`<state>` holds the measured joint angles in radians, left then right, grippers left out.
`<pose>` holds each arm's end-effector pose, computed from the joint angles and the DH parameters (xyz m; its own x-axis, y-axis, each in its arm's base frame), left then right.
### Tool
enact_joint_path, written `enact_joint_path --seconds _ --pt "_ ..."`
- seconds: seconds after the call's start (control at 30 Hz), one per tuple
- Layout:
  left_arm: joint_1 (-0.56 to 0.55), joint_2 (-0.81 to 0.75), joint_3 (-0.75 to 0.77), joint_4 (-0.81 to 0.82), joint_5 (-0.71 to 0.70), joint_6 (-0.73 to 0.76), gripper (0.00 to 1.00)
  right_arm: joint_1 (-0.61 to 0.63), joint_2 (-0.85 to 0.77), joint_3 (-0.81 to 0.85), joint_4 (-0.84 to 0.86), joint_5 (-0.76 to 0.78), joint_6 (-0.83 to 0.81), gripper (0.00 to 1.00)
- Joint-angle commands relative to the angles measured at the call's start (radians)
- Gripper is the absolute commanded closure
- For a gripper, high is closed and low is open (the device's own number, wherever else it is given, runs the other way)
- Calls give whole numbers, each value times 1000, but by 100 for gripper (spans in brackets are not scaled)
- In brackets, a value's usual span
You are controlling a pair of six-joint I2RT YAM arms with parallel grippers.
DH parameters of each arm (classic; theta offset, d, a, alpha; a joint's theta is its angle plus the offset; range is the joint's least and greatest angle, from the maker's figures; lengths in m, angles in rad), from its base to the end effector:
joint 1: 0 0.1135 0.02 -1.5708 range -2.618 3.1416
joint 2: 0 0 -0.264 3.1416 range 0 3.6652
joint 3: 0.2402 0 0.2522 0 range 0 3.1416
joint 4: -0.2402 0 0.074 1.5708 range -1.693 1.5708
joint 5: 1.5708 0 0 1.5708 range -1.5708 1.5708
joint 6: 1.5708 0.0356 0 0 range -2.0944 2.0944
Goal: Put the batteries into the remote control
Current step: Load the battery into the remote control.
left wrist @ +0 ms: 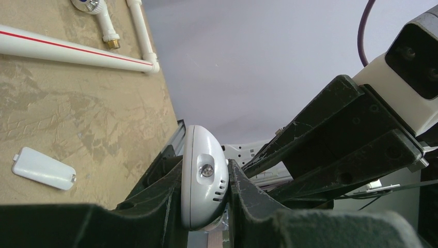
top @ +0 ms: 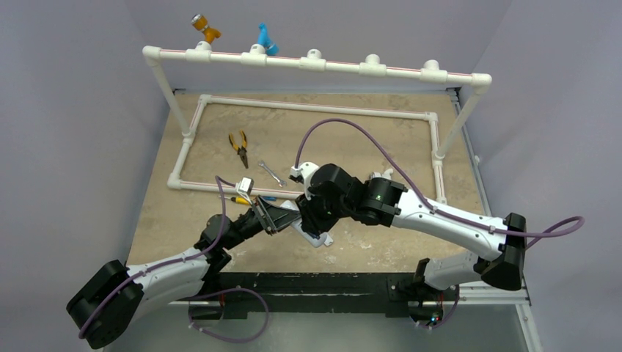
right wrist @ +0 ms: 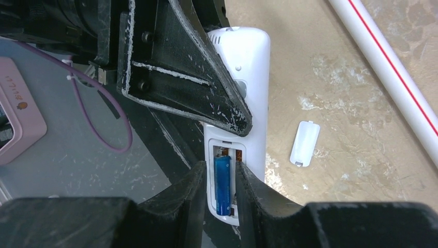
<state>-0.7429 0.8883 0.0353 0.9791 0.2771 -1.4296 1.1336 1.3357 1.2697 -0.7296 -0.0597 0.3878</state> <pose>0.1165 -0.1203 0.1869 -0.8290 -0.5316 -0.1737 0.2114 -0.0104 -0.9773 0.1181 0.2578 0.3357 -0.6286 -0.4535 -0.6318 -0.7392 0.6010 0.3041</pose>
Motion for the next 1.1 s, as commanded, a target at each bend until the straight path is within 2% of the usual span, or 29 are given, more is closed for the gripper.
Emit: enact_joint_path --seconds 0.0,0.17,0.33,0.47,0.67,0.8,1.07 --pt "-10 -1 -9 86 3 -8 100 2 -56 37 46 35 -26 73" --pt "-9 -4 -11 90 11 -10 100 2 -148 -7 89 38 -136 73" --pt "-9 -8 -14 88 16 -11 100 2 -282 -110 175 -1 -341 72" --pt "-9 -9 -14 89 20 -11 100 3 -425 -218 246 -105 -574 73" --pt "-9 -6 -13 93 30 -10 100 2 -616 -359 291 -206 -800 72" --pt "-9 -6 -14 95 33 -10 100 2 -611 -349 232 -335 -886 71" --pt "-9 -9 -14 99 39 -9 100 2 -451 -293 178 -515 -1042 74"
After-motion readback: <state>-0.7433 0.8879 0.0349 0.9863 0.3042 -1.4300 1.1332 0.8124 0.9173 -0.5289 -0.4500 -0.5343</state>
